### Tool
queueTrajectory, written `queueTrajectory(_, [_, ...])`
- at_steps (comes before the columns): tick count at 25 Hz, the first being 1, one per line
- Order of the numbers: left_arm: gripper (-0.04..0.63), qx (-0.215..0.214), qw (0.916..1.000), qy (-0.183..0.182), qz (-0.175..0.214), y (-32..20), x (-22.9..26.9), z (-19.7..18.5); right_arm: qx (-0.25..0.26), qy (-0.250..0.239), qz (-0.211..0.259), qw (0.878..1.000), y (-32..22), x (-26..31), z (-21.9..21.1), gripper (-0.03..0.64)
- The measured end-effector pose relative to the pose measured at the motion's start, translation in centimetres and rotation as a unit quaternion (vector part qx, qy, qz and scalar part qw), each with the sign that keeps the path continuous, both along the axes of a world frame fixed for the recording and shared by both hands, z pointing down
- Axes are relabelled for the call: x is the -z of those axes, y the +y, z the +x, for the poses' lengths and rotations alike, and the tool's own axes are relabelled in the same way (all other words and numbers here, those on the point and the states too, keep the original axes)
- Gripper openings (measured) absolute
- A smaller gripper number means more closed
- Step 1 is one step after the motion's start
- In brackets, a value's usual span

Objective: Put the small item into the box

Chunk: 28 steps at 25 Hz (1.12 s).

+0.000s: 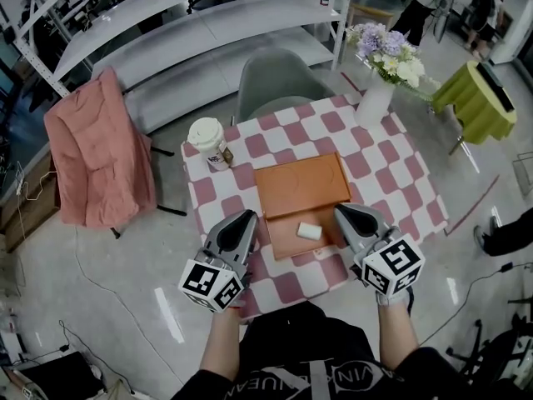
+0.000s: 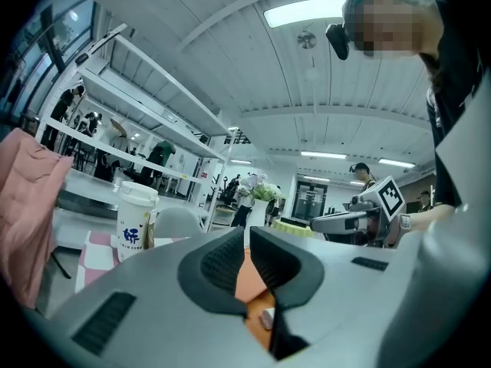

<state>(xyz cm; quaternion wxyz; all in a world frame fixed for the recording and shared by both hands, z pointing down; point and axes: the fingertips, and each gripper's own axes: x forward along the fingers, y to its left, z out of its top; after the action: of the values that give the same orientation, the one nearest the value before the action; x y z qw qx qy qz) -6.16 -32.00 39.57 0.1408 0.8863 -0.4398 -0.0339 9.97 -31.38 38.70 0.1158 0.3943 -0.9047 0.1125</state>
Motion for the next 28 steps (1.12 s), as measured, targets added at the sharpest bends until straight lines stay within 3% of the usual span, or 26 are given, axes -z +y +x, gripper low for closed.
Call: queueTrajectory(28, [0.028,0.016,0.9986,0.002,0.05,-0.1,4.6,-0.8,-0.006,-0.019,0.05,0.999,-0.3,4.2,-0.7,0.006])
